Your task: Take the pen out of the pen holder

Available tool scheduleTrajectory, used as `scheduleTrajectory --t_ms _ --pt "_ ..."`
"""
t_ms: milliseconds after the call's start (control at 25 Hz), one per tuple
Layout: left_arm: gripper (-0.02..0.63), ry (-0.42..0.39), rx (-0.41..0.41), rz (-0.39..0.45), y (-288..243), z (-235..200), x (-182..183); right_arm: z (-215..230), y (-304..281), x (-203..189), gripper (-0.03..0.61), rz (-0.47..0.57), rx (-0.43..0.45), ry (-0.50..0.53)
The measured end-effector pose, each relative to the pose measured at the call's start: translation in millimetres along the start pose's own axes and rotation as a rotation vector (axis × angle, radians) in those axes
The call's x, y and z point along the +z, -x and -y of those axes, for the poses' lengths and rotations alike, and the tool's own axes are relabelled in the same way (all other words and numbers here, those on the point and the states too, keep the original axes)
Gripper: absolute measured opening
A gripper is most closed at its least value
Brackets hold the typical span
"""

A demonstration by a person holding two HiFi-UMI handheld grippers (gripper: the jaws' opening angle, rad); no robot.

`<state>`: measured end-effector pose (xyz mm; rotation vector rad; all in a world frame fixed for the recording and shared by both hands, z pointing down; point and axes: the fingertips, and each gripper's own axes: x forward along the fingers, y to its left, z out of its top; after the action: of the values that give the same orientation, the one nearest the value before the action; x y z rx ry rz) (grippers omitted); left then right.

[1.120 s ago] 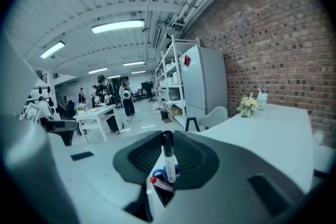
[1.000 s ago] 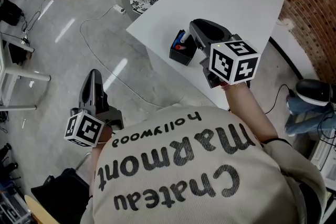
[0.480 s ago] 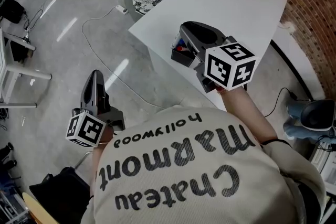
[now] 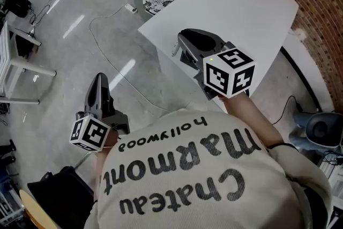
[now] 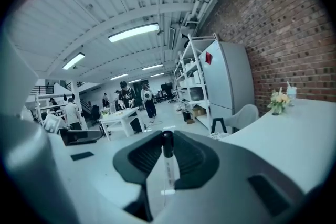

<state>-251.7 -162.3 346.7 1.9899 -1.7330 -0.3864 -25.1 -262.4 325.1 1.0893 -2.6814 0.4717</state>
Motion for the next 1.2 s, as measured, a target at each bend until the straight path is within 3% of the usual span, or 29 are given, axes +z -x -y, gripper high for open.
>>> scheduleTrajectory --t_ms 760,1200 --pt "0.000 0.010 0.054 0.015 21.1 -7.9 -1.6 -24.7 -31.2 -31.4 0.074 -0.087 0.064 0.042" --pt "0.000 0.012 0.083 0.027 25.7 -9.2 1.2 -25.8 -39.0 -27.8 0.074 -0.088 0.074 0.069"
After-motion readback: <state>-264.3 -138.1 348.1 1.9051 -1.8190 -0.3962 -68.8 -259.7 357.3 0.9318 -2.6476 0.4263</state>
